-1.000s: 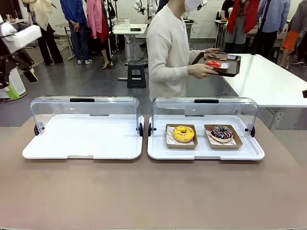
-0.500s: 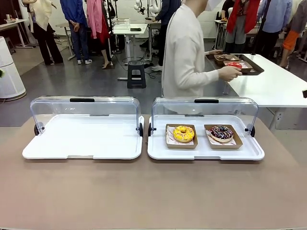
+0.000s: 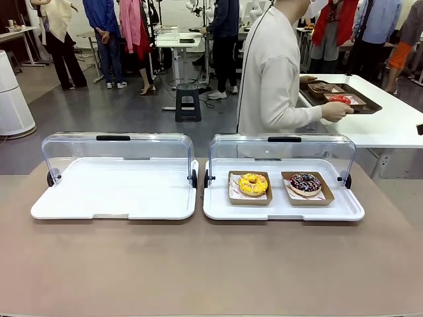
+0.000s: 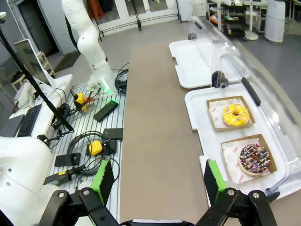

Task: Provide the desired donut to the person.
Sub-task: Place the picked Paper togo box onto the Handle tray extended by the person.

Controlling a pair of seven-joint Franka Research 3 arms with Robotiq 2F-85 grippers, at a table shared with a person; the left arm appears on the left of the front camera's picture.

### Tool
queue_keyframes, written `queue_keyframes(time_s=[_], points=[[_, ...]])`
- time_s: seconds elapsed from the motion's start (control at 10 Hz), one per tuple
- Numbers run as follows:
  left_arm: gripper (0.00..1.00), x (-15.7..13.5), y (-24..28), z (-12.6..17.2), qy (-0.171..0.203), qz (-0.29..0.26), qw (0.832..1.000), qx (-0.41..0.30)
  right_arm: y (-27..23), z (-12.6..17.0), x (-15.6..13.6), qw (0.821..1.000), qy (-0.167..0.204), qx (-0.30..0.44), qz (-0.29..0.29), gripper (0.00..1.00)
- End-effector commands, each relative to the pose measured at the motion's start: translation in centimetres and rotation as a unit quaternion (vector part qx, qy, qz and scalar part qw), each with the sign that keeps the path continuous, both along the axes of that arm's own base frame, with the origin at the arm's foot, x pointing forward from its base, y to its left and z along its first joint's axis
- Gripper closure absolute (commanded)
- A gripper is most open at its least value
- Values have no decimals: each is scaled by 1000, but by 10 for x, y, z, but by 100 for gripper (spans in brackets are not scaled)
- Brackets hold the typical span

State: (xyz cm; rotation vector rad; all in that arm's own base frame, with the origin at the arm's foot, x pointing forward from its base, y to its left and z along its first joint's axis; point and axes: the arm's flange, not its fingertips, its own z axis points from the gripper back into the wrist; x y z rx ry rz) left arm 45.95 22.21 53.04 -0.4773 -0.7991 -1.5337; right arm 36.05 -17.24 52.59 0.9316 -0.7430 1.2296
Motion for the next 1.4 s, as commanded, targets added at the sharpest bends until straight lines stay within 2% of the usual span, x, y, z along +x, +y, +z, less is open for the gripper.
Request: queue_keyframes(time_s=[0.0, 0.2, 0.5, 1.0, 1.3], points=[[0, -18, -8, -15, -31, 12, 999, -23, 1, 0, 0, 1000, -3, 5, 3, 0], [0, -13, 5, -14, 2, -15, 994, -106, 1, 0, 0, 1000, -3, 5, 3, 0], [0, -10, 18, -11, 41, -43, 968, -242, 1, 0, 0, 1000, -3, 5, 3, 0], [0, -8, 19, -15, 36, -13, 982, -187, 1, 0, 0, 1000, -3, 5, 3, 0], [0, -8, 18, -16, 33, -4, 983, -183, 1, 0, 0, 1000, -3, 5, 3, 0]])
